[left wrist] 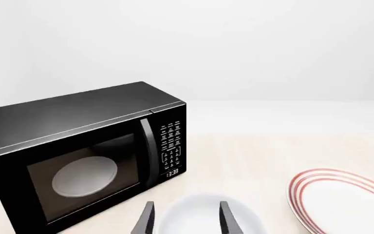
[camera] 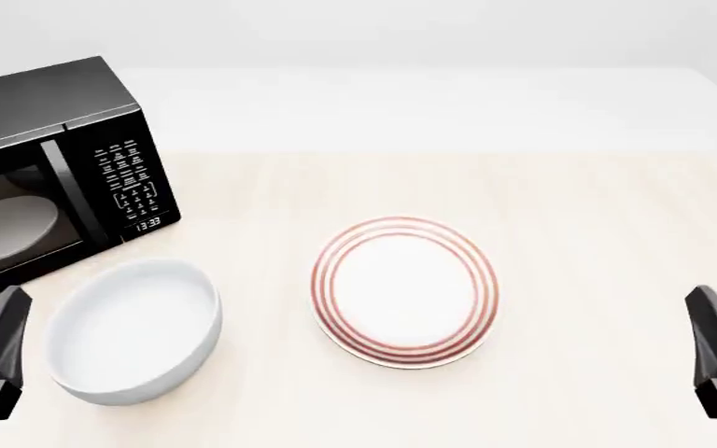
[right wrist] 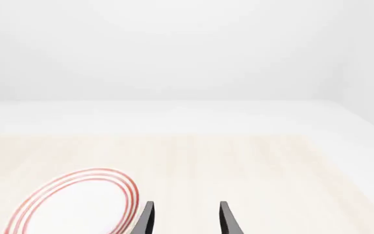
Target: Put the white bowl to the right of the plate.
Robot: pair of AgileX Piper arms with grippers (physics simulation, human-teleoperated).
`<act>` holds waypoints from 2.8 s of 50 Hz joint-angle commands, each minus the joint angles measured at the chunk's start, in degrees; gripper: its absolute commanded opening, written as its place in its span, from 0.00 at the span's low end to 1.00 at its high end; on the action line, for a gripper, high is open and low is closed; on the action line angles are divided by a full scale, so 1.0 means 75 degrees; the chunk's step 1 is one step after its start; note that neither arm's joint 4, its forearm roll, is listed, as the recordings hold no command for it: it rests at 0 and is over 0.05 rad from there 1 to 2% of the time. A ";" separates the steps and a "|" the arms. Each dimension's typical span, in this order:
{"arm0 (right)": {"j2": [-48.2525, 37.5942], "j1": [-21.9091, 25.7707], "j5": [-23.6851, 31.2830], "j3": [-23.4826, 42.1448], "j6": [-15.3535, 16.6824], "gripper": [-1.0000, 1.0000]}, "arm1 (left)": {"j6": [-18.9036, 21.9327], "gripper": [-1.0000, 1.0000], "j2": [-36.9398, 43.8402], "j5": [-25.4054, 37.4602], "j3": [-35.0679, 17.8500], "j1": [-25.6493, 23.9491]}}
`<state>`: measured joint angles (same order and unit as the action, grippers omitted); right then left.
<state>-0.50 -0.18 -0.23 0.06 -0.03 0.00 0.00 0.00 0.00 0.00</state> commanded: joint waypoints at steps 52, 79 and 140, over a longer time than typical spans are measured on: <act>-0.8091 0.2714 -0.3092 0.4411 0.0752 1.00 | 0.0000 1.00 0.0000 0.0000 0.0000 0.0000; -1.0849 0.4443 -0.1553 0.7833 0.1085 1.00 | 0.0000 1.00 0.0000 0.0000 0.0000 0.0000; -1.4025 0.6540 -0.0222 1.0621 0.0136 1.00 | 0.0000 1.00 0.0000 0.0000 0.0000 0.0000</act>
<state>-102.37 46.70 -2.85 77.32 1.77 0.00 0.00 0.00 0.00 0.00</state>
